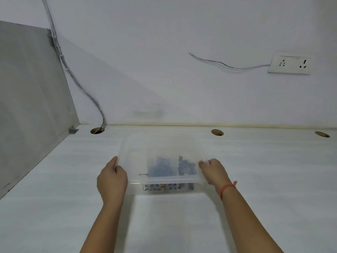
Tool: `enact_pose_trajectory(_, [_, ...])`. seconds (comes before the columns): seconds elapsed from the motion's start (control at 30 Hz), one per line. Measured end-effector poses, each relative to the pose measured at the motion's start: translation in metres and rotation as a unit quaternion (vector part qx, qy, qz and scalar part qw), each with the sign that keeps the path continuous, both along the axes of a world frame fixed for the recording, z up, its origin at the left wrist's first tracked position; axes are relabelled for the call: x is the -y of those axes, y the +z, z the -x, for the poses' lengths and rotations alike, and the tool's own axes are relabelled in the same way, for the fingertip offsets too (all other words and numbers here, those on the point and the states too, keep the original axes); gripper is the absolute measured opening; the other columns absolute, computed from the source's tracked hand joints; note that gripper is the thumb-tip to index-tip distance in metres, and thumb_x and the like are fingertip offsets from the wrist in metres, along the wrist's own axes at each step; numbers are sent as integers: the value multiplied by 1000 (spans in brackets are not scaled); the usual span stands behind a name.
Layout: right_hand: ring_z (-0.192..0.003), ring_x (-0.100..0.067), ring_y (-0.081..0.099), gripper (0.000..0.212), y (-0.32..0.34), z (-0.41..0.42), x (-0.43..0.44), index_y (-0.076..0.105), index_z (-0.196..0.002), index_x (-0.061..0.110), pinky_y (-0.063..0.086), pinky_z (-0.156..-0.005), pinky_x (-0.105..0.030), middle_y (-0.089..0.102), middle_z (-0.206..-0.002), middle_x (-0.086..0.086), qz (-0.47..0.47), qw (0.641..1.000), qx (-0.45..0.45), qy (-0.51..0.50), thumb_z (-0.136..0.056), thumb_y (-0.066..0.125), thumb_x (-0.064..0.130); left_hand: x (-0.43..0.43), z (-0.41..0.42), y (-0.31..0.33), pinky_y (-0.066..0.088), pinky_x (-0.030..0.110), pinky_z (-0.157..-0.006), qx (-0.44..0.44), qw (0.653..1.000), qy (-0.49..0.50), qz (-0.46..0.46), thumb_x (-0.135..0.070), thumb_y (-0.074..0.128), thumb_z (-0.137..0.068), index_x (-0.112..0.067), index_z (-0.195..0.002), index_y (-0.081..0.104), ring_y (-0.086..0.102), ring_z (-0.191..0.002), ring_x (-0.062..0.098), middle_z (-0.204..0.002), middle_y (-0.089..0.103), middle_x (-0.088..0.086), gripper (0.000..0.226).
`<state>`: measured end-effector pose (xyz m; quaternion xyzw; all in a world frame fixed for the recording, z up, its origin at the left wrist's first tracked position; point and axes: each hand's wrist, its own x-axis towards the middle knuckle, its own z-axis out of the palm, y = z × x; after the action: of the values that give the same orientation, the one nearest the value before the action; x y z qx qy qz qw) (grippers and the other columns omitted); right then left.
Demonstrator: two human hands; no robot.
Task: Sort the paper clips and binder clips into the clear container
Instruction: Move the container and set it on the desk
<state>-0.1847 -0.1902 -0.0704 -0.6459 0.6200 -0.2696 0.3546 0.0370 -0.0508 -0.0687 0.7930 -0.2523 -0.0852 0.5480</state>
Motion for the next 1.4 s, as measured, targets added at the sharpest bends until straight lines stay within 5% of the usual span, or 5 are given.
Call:
enact_pose_trajectory(0.47, [-58, -19, 54, 45, 13, 75, -114, 44, -110, 13, 44, -59, -30, 58, -74, -4, -21, 982, -178, 60, -92, 30, 52, -97, 42, -2, 49, 37, -82, 13, 1000, 1, -5, -9, 52, -84, -12, -113, 68, 63, -97, 26, -109, 72, 5, 33])
enact_pose_trajectory(0.83, [-99, -30, 53, 49, 10, 63, -97, 49, -111, 7, 37, -81, -34, 58, -98, -7, -28, 998, -34, -41, -96, 27, 48, -63, 19, 12, 37, 37, -85, -39, 970, -103, -216, -46, 25, -96, -1, -123, 49, 51, -106, 35, -128, 54, 21, 58])
enact_pose_trajectory(1.1, [-57, -17, 36, 40, -3, 61, -91, 33, -64, 14, 28, -54, -31, 38, -63, -1, 16, 999, 16, -40, -97, 34, 38, -61, 13, -8, 33, 33, -77, 1, 970, -96, -223, -41, 23, -97, 1, -115, 51, 46, -92, 30, -104, 54, 13, 53])
enact_pose_trajectory(1.27, [-83, -21, 50, 37, 4, 66, -73, 48, -93, 14, 39, -75, -34, 52, -89, -3, -74, 997, -4, 9, -93, 32, 47, -54, -2, -1, 35, 34, -68, -31, 966, -124, -224, -34, 29, -93, -8, -75, 43, 44, -71, 26, -78, 47, 9, 35])
enact_pose_trajectory(1.4, [-111, -28, 48, 59, 25, 47, -40, 47, -127, 8, 34, -100, -38, 52, -118, -10, -88, 996, -7, 4, -96, 23, 53, -14, -18, 14, 40, 34, -75, 4, 960, -133, -246, -50, 20, -95, -7, -102, 53, 55, -87, 30, -106, 57, 13, 54])
